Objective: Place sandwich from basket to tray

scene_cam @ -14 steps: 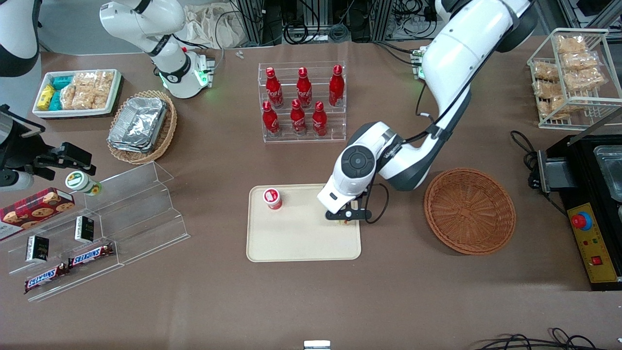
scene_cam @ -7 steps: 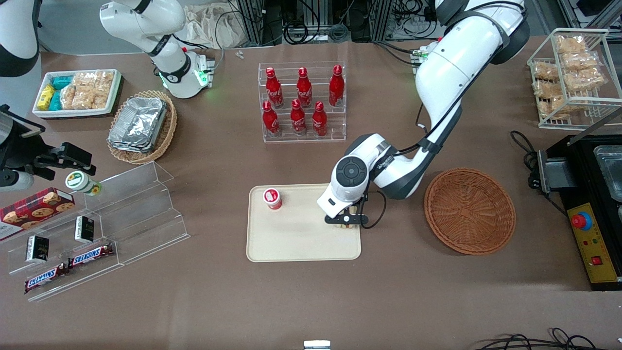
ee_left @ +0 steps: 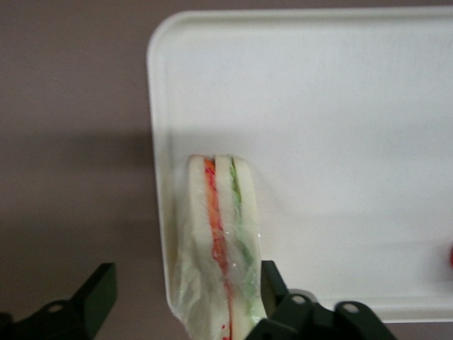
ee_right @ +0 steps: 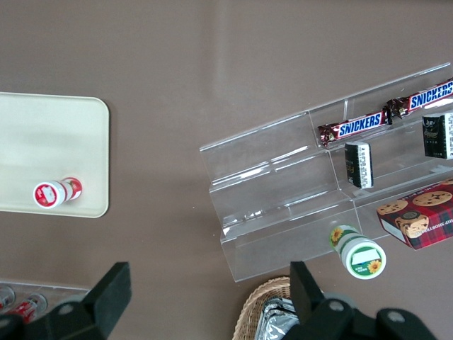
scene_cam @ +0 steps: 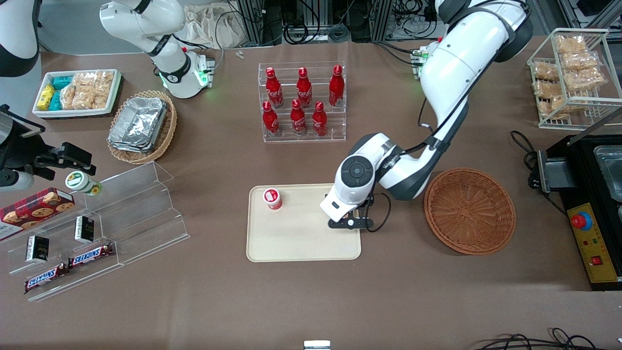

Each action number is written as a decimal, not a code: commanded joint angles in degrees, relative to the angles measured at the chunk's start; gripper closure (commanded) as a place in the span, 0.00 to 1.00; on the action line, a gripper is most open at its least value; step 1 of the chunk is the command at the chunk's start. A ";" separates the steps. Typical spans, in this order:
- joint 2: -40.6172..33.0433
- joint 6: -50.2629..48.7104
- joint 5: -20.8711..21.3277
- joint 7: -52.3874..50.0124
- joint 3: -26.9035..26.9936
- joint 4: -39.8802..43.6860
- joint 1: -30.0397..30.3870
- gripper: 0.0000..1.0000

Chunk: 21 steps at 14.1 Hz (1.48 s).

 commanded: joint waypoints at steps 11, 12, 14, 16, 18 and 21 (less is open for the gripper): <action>-22.65 -14.39 -6.58 -0.25 0.23 -1.28 16.69 0.00; -23.18 -14.82 -6.84 -0.07 0.24 -1.37 18.53 0.00; -23.80 -16.92 -7.02 3.59 0.50 -1.20 19.60 0.00; -25.46 -20.35 -9.46 10.79 4.00 -1.20 20.30 0.00; -27.66 -23.08 -12.28 18.00 8.13 -1.55 20.04 0.00; -30.12 -25.90 -13.00 26.80 12.44 -3.56 19.87 0.00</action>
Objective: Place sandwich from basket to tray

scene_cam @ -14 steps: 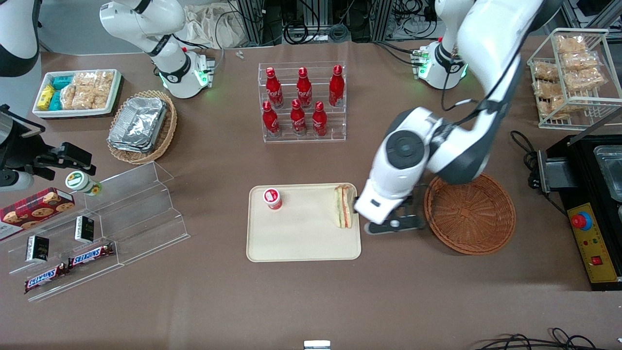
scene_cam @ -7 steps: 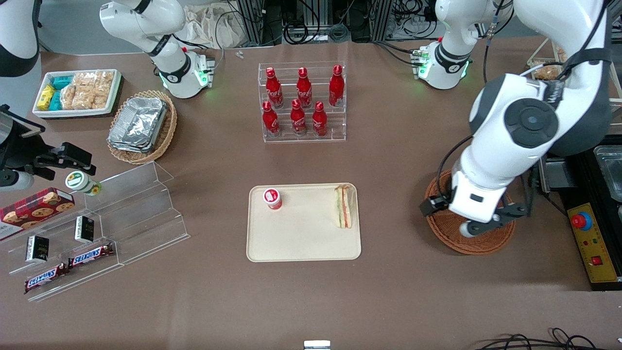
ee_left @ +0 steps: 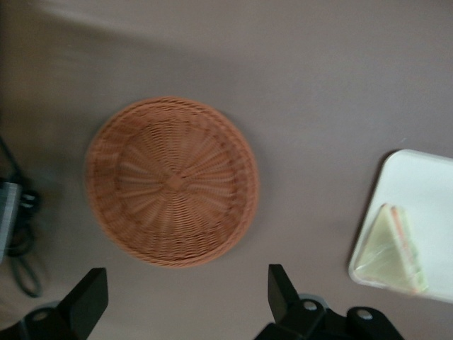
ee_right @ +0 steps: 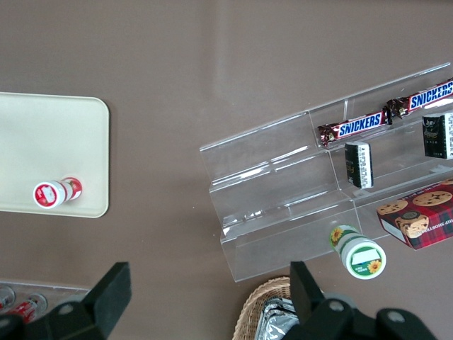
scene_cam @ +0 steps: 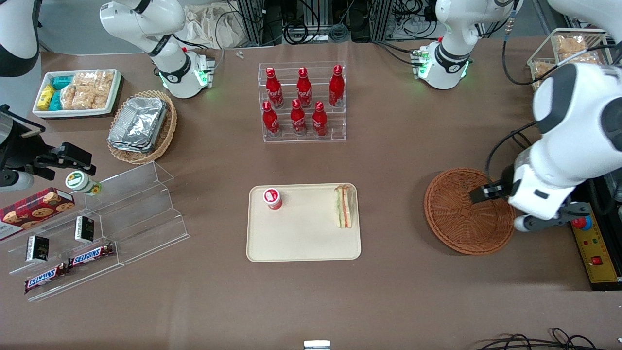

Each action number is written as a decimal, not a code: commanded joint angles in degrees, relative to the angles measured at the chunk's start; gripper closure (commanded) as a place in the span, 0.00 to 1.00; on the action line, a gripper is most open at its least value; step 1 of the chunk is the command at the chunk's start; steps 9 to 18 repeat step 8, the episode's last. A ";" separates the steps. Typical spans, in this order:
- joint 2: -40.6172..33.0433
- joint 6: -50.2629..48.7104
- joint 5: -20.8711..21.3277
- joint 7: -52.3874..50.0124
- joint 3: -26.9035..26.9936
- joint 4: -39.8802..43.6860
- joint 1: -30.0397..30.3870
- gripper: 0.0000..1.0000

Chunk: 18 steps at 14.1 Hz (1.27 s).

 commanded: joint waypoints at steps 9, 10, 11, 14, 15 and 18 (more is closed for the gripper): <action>-6.40 -4.07 -1.76 25.14 9.25 -5.49 -0.25 0.00; -6.40 -4.07 -1.76 25.14 9.25 -5.49 -0.25 0.00; -6.40 -4.07 -1.76 25.14 9.25 -5.49 -0.25 0.00; -6.40 -4.07 -1.76 25.14 9.25 -5.49 -0.25 0.00; -6.40 -4.07 -1.76 25.14 9.25 -5.49 -0.25 0.00; -6.40 -4.07 -1.76 25.14 9.25 -5.49 -0.25 0.00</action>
